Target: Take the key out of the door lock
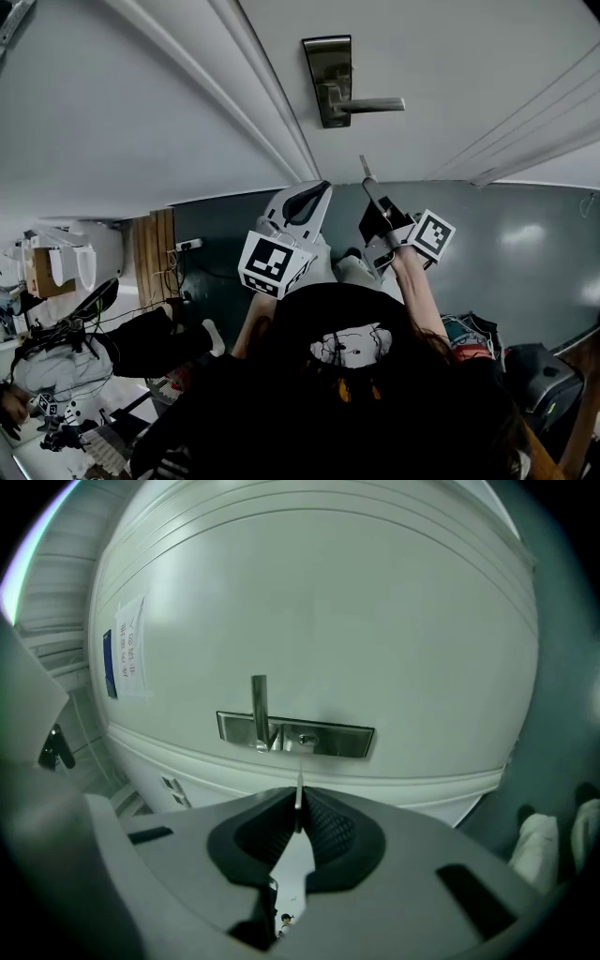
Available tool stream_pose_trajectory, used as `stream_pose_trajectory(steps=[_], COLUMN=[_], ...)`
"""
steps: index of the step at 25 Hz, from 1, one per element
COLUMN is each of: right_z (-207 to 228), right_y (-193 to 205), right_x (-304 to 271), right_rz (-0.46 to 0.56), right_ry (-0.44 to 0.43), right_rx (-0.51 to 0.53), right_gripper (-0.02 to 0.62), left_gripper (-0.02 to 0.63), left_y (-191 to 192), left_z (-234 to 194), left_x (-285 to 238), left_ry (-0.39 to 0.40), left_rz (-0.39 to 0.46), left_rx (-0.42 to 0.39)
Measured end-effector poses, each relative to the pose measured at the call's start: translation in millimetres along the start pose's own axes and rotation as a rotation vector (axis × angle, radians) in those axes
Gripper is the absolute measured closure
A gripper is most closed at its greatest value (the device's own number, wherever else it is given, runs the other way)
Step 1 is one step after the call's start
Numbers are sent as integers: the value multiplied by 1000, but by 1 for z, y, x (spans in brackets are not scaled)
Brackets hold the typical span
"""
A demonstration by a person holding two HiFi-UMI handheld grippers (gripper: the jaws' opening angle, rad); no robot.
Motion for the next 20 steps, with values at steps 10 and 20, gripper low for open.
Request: stream_pose_trajectory(steps=[10,20], right_z=[-4,-17], right_y=[8,26], right_x=[9,21], right_rz=[-21,-19], right_ry=[-14,-4], right_rx=[37,108], right_gripper=[575,575], left_gripper=[598,598], left_y=[13,22], left_z=[10,11], left_x=[20,61], left_ry=[-35,-67], left_rz=[-35,-13], left_rx=[6,15])
Point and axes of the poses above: the fingertips, and each gripper's own axes: x backward along the fingers, z to its right, y out of its underside, the point moved 7 cm from there along x, backward along the fingers, and after that the axes turned 7 degrees about x, right-handed, at the moved point
